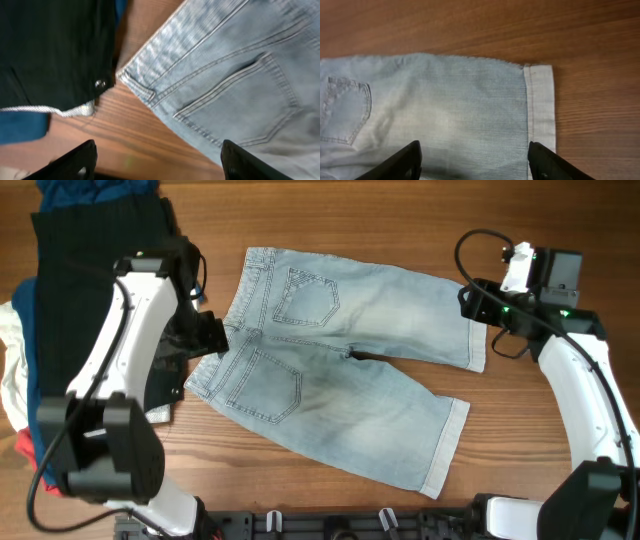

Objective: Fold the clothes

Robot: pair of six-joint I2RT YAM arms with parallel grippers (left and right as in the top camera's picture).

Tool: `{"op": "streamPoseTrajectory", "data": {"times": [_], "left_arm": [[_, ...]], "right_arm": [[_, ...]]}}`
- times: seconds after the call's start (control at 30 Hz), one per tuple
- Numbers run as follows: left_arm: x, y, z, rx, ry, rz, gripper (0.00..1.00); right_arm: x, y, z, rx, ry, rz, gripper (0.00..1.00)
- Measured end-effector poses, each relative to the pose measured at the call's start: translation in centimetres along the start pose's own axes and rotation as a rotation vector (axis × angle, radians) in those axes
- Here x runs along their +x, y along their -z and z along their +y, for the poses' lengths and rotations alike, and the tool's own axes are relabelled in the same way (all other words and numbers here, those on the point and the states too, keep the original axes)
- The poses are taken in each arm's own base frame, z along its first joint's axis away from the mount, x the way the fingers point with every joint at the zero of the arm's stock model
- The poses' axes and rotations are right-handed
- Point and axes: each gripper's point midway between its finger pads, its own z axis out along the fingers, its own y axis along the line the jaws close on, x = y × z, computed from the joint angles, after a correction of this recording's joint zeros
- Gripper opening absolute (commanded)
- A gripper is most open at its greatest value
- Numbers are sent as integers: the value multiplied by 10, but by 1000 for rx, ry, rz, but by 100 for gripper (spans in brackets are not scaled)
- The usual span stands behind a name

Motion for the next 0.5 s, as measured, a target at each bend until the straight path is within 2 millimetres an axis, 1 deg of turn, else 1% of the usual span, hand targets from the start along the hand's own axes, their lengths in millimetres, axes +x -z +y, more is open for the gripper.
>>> {"op": "streamPoseTrajectory", "data": {"times": [0.07, 0.13, 0.17, 0.23, 0.33, 0.5], "left_arm": [[-15, 12, -5, 34, 4, -103, 82], [-27, 25, -8, 65, 8, -188, 82], [-34, 32, -11, 84, 10, -239, 82], [-44, 39, -15, 107, 11, -294, 82], [-59, 45, -21, 139, 12, -358, 82], [-74, 53, -29, 179, 11, -423, 81]], "right_arm": [[2, -14, 2, 10, 15, 16, 21], [10, -35, 1, 17, 26, 56, 13], [14, -43, -1, 21, 22, 71, 12], [22, -60, -7, 33, 15, 103, 11], [36, -80, -14, 45, 1, 157, 11], [50, -100, -20, 53, -11, 201, 13]]}}
